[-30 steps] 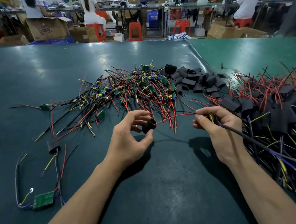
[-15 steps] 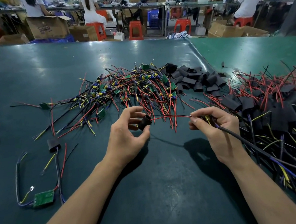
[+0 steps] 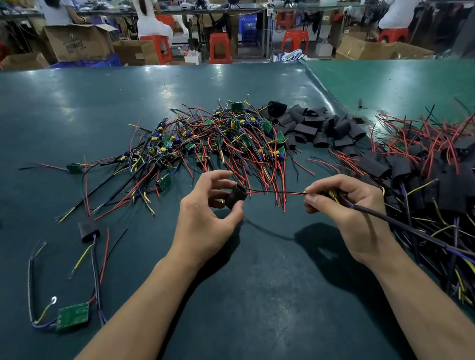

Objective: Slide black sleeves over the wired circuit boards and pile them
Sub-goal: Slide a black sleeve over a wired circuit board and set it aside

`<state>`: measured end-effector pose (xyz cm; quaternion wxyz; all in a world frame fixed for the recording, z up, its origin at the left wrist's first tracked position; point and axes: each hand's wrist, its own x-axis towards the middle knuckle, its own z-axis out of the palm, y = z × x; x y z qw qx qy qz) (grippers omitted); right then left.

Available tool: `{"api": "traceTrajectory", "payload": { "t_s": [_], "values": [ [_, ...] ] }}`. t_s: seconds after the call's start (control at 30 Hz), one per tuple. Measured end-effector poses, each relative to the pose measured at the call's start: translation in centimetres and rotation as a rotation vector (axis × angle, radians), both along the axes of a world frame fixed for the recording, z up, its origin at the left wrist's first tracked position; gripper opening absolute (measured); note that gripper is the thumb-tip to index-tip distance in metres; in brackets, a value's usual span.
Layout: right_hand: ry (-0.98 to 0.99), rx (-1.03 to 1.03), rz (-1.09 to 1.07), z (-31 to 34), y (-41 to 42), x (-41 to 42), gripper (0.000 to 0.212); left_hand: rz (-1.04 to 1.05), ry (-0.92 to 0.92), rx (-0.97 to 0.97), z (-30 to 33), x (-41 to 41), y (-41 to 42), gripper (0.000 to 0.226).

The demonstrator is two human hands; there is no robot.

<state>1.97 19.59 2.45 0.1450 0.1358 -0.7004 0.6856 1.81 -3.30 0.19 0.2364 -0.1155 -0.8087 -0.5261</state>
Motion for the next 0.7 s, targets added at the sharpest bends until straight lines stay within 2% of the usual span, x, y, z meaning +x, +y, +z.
{"api": "traceTrajectory", "payload": {
  "t_s": [0.43,0.7],
  "values": [
    [0.017,0.052,0.061,-0.07,-0.4,0.27,0.032,0.015,-0.053,0.028,-0.03,-0.25,-0.15,0.047],
    [-0.184,0.031,-0.038,-0.64,-0.18,-0.31,0.024,-0.046,0.051,-0.031,0.34,0.16,-0.11,0.049]
  ]
}}
